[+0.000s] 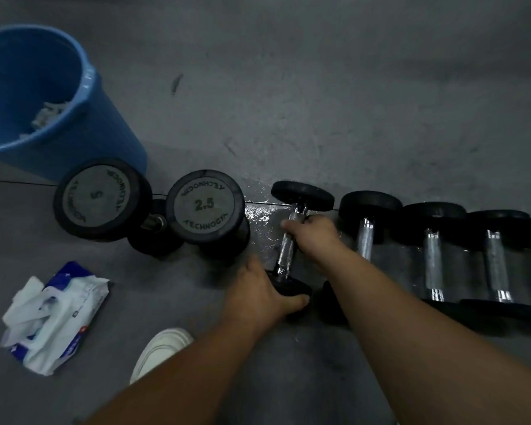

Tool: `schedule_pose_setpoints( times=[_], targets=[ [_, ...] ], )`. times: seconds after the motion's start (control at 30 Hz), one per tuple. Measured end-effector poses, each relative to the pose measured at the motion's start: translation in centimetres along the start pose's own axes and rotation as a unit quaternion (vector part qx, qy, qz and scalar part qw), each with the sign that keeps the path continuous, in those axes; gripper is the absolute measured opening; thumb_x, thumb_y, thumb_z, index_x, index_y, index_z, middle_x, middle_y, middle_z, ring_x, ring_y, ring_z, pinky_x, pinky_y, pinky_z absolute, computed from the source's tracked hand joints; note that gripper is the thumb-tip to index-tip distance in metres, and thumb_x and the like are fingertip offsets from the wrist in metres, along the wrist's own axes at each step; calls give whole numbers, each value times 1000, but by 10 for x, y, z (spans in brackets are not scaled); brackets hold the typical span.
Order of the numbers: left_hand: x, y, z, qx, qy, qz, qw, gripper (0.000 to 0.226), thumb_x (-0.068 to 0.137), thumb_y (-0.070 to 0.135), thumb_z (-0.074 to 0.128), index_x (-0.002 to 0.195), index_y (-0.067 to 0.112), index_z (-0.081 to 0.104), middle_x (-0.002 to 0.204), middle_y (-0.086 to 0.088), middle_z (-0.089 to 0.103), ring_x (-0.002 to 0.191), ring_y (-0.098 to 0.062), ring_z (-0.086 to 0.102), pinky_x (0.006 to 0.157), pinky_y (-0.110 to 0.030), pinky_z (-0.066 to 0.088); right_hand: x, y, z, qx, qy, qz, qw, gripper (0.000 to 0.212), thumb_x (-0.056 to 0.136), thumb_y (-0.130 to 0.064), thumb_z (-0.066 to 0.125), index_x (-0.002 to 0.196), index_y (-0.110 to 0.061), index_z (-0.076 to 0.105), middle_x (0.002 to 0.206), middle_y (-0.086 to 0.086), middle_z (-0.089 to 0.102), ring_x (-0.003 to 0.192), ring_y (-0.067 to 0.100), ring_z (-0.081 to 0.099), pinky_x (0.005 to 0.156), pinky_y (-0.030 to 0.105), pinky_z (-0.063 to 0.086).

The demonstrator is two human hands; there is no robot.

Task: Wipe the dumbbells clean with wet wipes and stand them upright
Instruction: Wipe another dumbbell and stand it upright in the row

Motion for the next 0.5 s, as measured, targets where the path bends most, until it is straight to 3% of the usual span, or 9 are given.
schedule_pose_setpoints(
  times=[0.17,0.3,0.37,0.43,0.5],
  targets=[
    [-26,17,-45,134,-26,163,977,119,52,68,82,143,16,26,137,-7,48,125,-24,50,103,-33,44,-64,7,-18,181,69,15,981,30,80,-32,74,97,-9,66,84,4,68,70,17,60,67,29,46],
    [-82,30,-53,302,-96,300,900,118,56,64,82,146,14,24,138,-5,46,125,-25,50,102,-33,44,-154,94,-12,364,155,117,911,35,79,-34,73,101,-9,65,93,6,68,80,21,64,76,38,54],
    [-108,32,-38,352,-140,336,862,112,54,61,83,140,15,30,131,-3,48,119,-24,52,96,-33,47,-197,141,-1,437,164,187,864,22,84,-31,69,92,-12,61,90,5,66,75,19,63,69,36,53],
    [-128,25,-12,367,-174,342,848,102,52,57,86,130,15,36,124,-3,49,111,-24,55,90,-34,49,-226,179,16,519,145,244,806,14,90,-23,65,98,-14,57,95,6,65,70,15,61,58,28,47],
    [-140,9,19,361,-187,322,855,95,55,50,87,127,14,37,124,-4,48,109,-26,55,86,-32,48,-231,207,22,551,143,260,780,16,93,-19,62,107,-16,56,101,7,63,69,14,60,55,26,44]
  ],
)
Point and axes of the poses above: each hand's wrist, its own x-axis towards the middle knuckle, its own z-axis out of the palm, y = z × x, the point moved 10 cm from there along x, towards the middle knuckle
